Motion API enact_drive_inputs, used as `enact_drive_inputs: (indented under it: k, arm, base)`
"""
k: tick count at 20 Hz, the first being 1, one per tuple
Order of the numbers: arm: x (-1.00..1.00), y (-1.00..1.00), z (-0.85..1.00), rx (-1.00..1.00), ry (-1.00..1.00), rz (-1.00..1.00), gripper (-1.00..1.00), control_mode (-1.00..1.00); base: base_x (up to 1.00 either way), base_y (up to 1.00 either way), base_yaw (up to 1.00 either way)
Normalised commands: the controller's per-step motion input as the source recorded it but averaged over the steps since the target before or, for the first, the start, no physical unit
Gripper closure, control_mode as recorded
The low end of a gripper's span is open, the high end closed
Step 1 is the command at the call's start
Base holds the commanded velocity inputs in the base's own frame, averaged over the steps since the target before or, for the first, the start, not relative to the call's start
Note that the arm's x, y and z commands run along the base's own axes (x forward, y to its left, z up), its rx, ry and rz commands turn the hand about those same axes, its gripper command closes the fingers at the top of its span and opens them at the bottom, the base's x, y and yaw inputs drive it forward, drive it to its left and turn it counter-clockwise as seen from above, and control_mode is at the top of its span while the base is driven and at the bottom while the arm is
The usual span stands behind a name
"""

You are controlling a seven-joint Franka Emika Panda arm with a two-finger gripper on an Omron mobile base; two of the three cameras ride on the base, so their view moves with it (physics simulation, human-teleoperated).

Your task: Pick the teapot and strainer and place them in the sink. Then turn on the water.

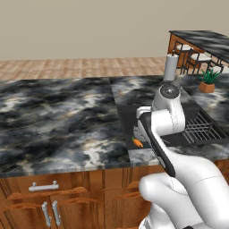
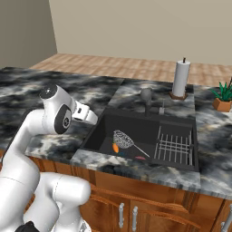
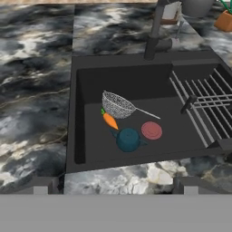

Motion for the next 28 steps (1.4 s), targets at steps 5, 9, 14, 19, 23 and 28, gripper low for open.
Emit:
enact_drive_inputs:
  k: [5,9,14,19,23,28]
  arm:
    - [0.0,0.0,0.0,0.0,0.0,0.0,-1.0,-1.0]
    - [0.0,0.0,0.0,0.0,0.0,0.0,-1.0,1.0]
    - [0.0,0.0,0.0,0.0,0.0,0.0,-1.0,1.0]
    - [0.0,0.0,0.0,0.0,0.0,0.0,-1.0,1.0]
    - [0.0,0.0,0.0,0.0,0.0,0.0,-1.0,1.0]
    - [0.0,0.0,0.0,0.0,0.0,0.0,-1.0,1.0]
  base:
    - [0.0,0.0,0.0]
    - [-0.04,0.0,0.0]
    - [-0.81,-0.12,0.0]
    - [-0.65,-0.38,0.01]
    - [0.04,-0.54,0.16]
    - [0.1,-0.7,0.2]
